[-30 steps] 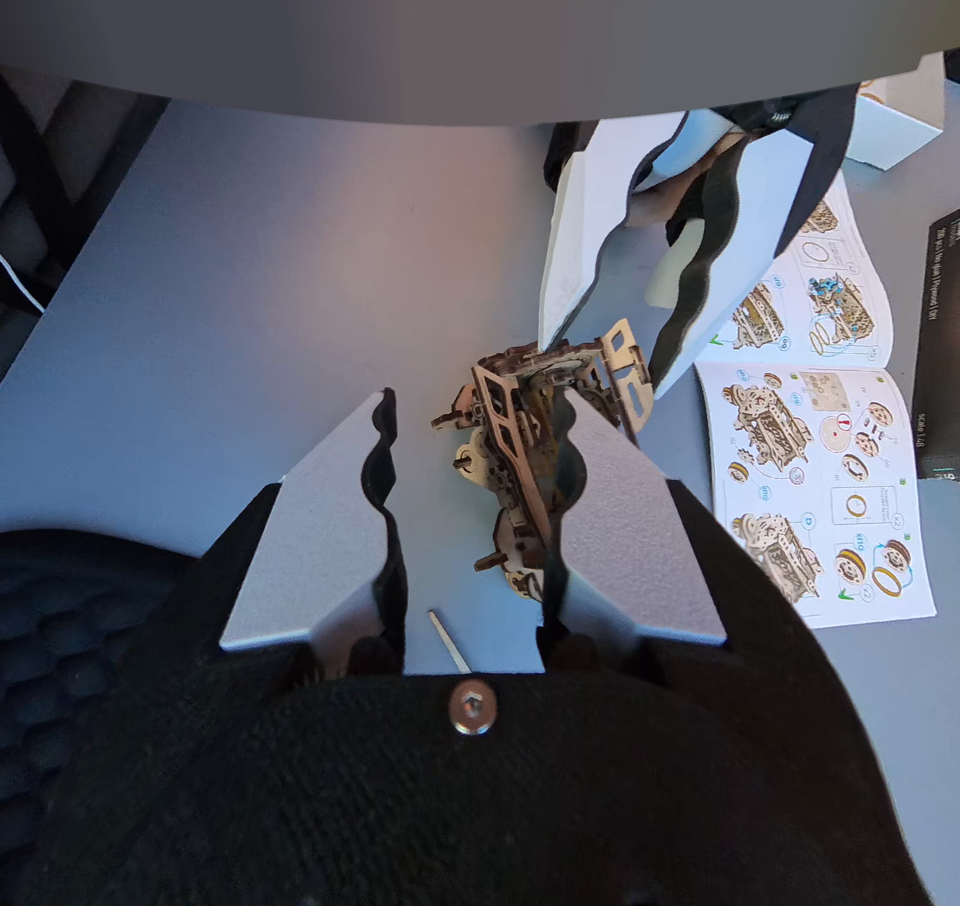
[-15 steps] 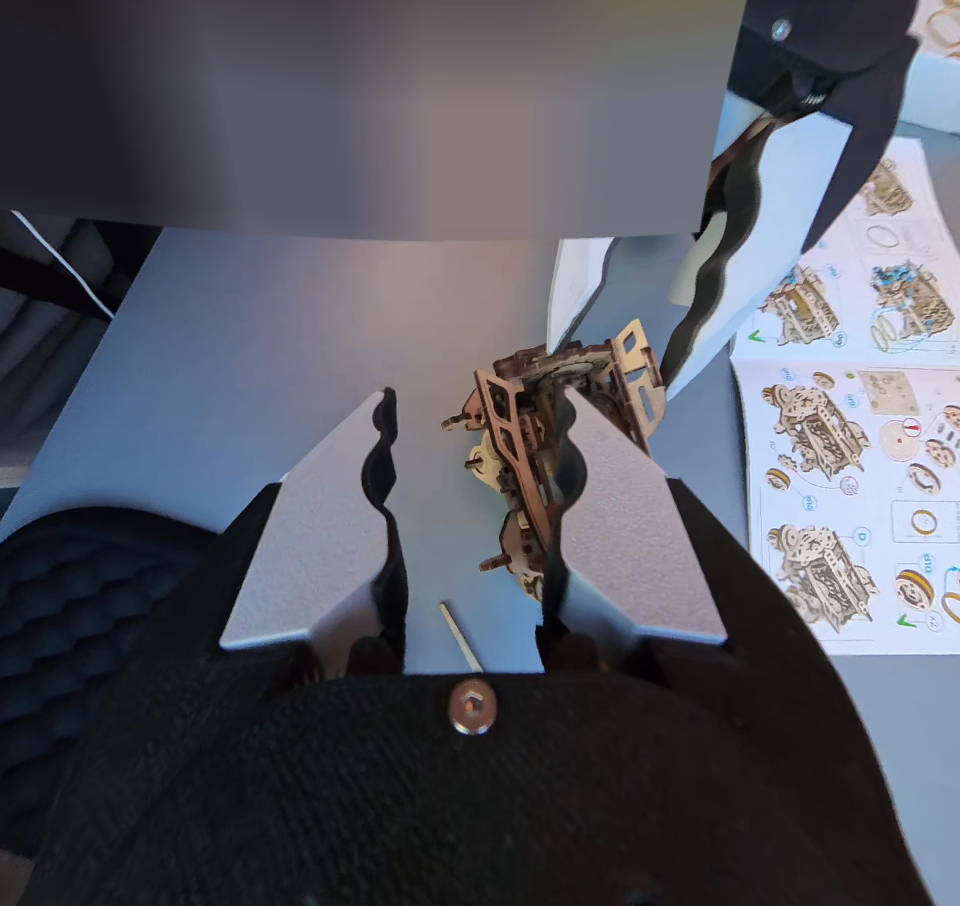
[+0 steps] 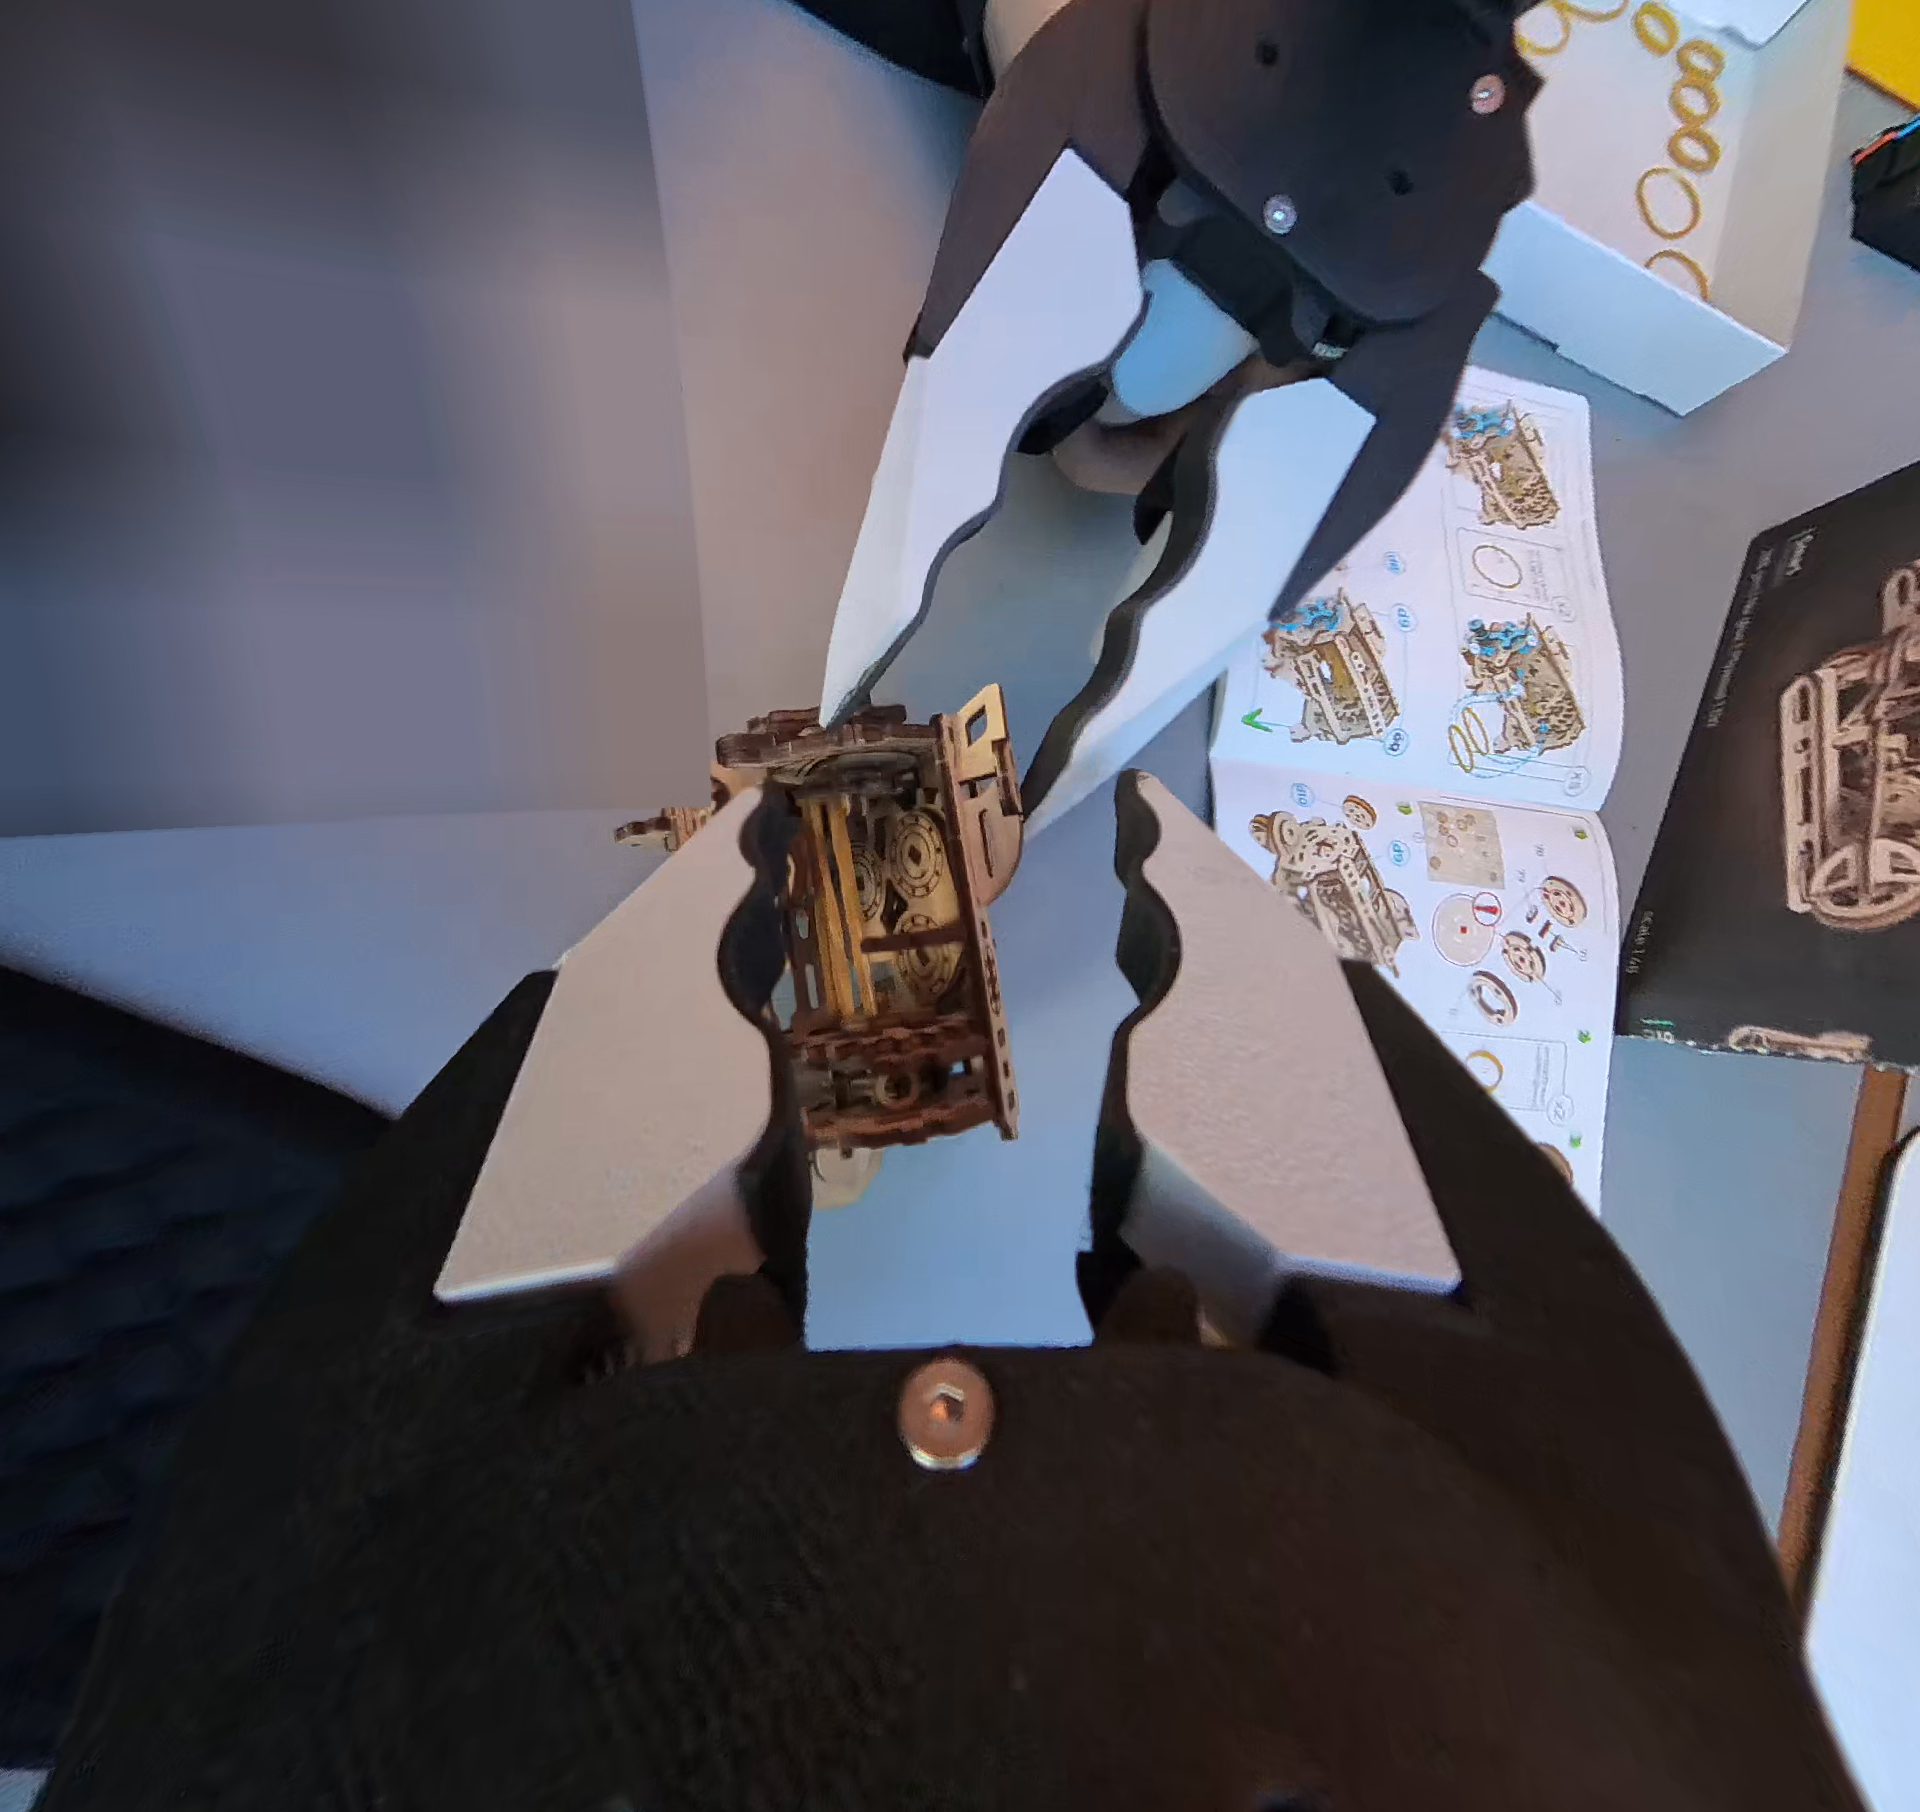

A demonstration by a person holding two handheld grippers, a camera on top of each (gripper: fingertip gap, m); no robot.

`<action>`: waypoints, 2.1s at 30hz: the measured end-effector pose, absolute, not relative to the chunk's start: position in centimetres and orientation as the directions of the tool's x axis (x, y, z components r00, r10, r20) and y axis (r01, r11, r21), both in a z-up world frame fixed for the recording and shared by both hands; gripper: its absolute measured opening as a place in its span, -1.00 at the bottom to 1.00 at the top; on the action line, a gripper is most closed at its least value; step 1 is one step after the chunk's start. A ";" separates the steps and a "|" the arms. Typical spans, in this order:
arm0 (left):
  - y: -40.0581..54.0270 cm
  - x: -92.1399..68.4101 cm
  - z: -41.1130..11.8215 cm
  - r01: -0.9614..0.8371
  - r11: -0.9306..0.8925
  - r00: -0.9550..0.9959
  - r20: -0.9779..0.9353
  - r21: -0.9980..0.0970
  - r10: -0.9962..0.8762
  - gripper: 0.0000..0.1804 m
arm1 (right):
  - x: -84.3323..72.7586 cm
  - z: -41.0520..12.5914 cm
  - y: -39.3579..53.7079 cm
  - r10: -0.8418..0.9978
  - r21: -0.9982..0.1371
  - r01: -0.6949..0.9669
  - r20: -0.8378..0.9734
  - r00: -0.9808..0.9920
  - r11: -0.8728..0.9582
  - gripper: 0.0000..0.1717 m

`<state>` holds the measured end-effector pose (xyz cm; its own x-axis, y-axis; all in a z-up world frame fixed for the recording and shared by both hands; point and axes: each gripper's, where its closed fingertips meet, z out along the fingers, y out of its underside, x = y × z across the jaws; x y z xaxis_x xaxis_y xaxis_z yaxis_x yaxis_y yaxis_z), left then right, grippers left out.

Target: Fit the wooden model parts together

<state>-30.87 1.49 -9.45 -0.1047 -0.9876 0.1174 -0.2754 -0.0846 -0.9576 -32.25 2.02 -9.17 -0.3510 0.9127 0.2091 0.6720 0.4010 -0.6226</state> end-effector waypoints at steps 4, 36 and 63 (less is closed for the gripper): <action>1.6 -30.9 -9.4 -0.275 -0.093 -0.105 0.126 -0.957 -0.986 -0.61 | -32.6 -10.2 2.4 0.873 -0.509 0.709 0.284 -0.397 0.488 -0.22; 1.5 -32.9 -10.8 -0.404 -0.132 0.211 0.048 -0.905 -0.976 -0.54 | -22.5 -12.2 3.0 0.995 -0.856 0.516 0.026 0.096 -0.027 -0.44; 4.3 -36.6 -9.5 -0.282 -0.154 0.396 0.031 -0.947 -0.918 -0.44 | -23.2 -6.5 4.4 0.810 -0.949 0.312 0.143 0.568 -0.052 -0.49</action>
